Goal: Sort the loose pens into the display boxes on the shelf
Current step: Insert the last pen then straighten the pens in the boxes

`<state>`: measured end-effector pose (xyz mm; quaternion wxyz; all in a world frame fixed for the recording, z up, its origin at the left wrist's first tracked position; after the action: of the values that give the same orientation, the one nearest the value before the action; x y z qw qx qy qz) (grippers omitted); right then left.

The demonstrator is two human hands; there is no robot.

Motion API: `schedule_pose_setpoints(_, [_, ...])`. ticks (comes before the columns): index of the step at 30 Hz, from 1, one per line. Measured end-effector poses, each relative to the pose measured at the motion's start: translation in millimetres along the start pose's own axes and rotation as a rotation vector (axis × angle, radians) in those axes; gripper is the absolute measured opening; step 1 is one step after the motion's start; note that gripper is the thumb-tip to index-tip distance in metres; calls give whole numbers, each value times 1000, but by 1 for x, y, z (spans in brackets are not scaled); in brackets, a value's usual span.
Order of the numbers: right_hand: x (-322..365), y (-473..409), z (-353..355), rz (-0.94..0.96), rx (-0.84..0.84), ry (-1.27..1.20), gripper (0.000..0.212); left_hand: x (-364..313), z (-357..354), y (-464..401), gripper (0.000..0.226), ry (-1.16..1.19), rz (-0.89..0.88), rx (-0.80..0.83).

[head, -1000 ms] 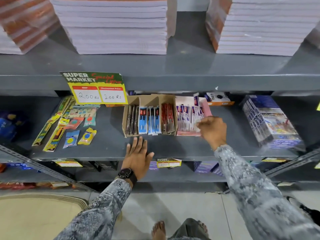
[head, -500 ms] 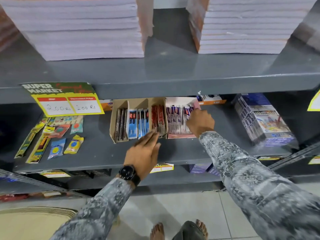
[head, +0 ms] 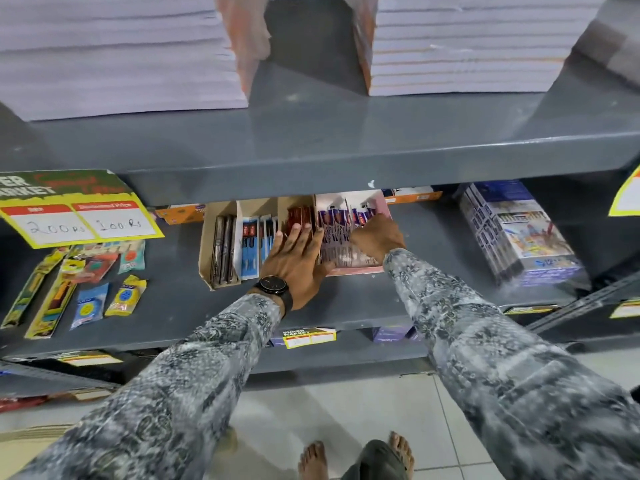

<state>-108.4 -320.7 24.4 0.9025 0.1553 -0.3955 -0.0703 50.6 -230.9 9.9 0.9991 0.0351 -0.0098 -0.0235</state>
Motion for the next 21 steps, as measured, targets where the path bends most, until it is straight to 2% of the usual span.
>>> schedule_pose_setpoints(5, [-4, -4, 1, -37, 37, -93, 9, 0, 3, 3, 70, 27, 7, 3])
schedule_pose_setpoints(8, [-4, -4, 5, 7, -33, 119, 9, 1, 3, 4, 70, 49, 10, 9])
schedule_pose_setpoints(10, [2, -2, 7, 66, -87, 234, 19, 1, 2, 4, 69, 53, 4, 5])
schedule_pose_setpoints(14, [23, -2, 7, 288, -186, 380, 27, 4, 0, 3, 70, 40, -17, -28])
schedule_pose_setpoints(17, [26, -12, -26, 439, -12, 612, 39, 4, -2, 2, 71, 29, -13, -36])
schedule_pose_setpoints(19, [4, -21, -51, 363, 206, 682, 68, 2, -1, 3, 72, 30, -9, -42])
schedule_pose_setpoints(21, [-14, -22, -65, 295, 341, 716, 83, 1, -1, 2, 72, 37, -9, -46])
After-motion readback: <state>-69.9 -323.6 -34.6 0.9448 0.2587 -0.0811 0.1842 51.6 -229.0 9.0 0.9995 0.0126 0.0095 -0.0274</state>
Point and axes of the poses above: each hand's wrist, its own y-axis away from the middle knuckle, its own z-axis out of the back of the hand, x = y × z, the point moved 9 cm from there along -y, towards the middle knuckle, and after that the axes turned 4 degrees about -y, right-handed, at the moved point
